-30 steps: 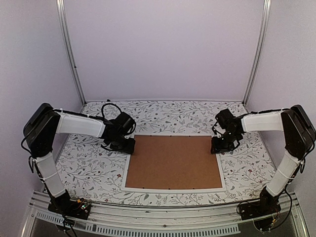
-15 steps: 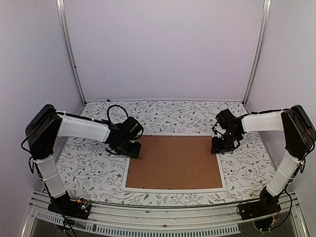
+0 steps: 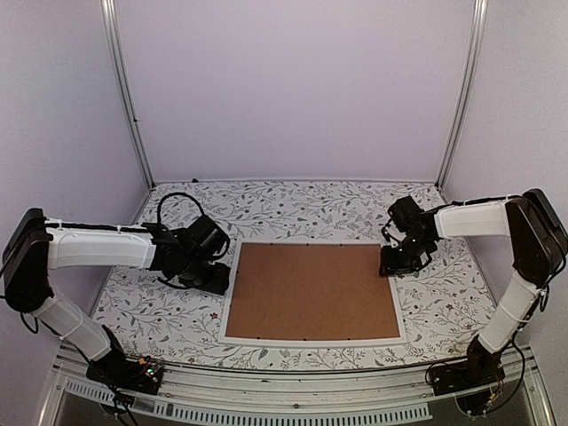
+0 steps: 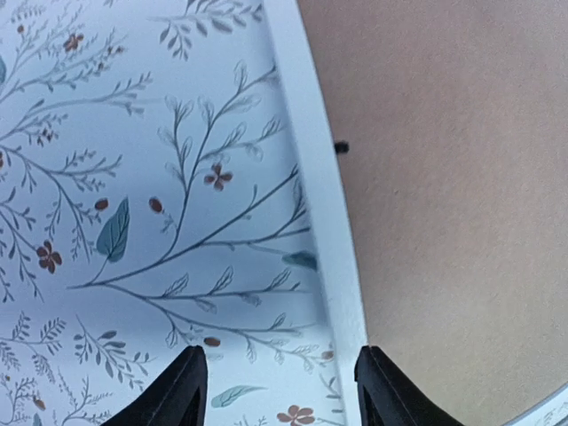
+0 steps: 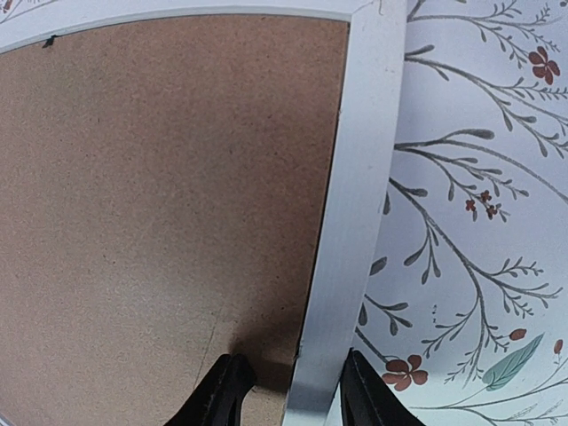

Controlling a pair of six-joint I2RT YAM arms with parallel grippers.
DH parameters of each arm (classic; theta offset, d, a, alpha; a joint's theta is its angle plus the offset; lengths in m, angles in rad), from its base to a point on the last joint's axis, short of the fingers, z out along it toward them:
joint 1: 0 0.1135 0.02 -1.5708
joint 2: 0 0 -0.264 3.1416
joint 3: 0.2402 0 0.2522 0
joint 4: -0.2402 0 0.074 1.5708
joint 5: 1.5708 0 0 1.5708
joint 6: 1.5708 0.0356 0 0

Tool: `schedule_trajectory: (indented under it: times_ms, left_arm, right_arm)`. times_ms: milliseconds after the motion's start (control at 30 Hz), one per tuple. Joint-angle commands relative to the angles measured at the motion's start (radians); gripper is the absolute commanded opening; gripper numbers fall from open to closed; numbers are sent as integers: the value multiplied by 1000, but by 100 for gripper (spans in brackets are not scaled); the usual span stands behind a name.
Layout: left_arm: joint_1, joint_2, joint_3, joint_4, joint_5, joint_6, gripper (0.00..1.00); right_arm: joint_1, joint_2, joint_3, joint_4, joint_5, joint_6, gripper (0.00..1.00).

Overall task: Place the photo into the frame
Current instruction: Press the fastener onto the backboard.

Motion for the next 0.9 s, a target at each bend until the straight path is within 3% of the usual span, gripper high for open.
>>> schedule_trajectory:
  times_ms: [0,300,867]
  left_arm:
    - [2,-52,-77,-30,51,-45,60]
    - [-8,-104,-147,8,117,-87,59]
    - [-38,-23,-131,42,142,-90,59]
  right_arm:
    - [8,-1,-15,30,-46,8,39]
    - [9,3,-18,36,-48,8,39]
    - [8,12,-19,39,-45,7,39]
